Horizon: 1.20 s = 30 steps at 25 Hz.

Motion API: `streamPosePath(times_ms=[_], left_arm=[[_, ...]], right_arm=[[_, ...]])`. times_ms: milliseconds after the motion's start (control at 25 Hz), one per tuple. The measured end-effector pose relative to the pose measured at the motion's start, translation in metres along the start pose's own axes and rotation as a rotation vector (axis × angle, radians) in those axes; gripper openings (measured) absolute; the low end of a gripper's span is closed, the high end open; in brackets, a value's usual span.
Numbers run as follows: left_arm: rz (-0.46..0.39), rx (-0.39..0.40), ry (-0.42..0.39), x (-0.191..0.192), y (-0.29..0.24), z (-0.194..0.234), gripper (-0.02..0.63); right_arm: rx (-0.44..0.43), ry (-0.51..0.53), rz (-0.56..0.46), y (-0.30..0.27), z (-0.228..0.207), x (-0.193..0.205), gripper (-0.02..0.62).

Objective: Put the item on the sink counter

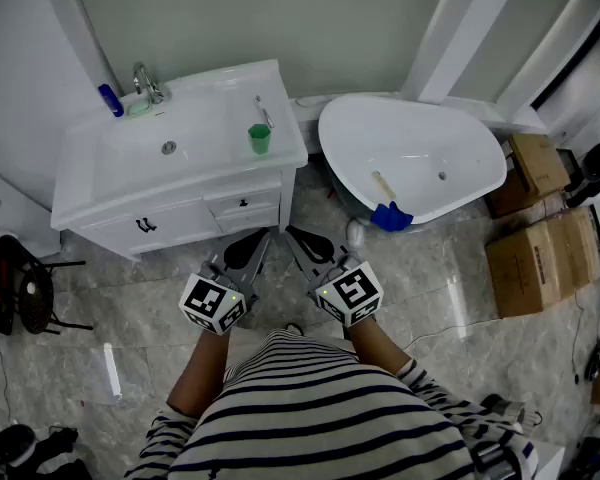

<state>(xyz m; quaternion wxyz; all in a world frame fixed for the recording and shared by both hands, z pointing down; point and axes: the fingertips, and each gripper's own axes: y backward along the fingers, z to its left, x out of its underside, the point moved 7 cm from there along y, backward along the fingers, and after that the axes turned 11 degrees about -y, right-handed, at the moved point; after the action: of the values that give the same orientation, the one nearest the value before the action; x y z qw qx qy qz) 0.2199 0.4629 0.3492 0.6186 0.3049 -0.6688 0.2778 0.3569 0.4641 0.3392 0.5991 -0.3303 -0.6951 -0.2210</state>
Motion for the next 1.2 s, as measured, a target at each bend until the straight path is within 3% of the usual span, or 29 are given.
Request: streamPosePath(times_ms=[600,800,1200], left_arm=[[0.017,0.002,-0.012,0.002,0.0,-0.008,0.003],[0.021,0.01,-0.027,0.001,-0.002,-0.014,0.003],[0.044,0.035,-0.048,0.0,-0.004,-0.013,0.003]], right_arm=[[0.002,0.006,0.001,0.006,-0.001,0.001,0.006],[-0.061,-0.013,-0.021,0.009,0.003,0.001,0.008],[-0.09,-0.001,0.014,-0.003,0.006,0.007,0.008]])
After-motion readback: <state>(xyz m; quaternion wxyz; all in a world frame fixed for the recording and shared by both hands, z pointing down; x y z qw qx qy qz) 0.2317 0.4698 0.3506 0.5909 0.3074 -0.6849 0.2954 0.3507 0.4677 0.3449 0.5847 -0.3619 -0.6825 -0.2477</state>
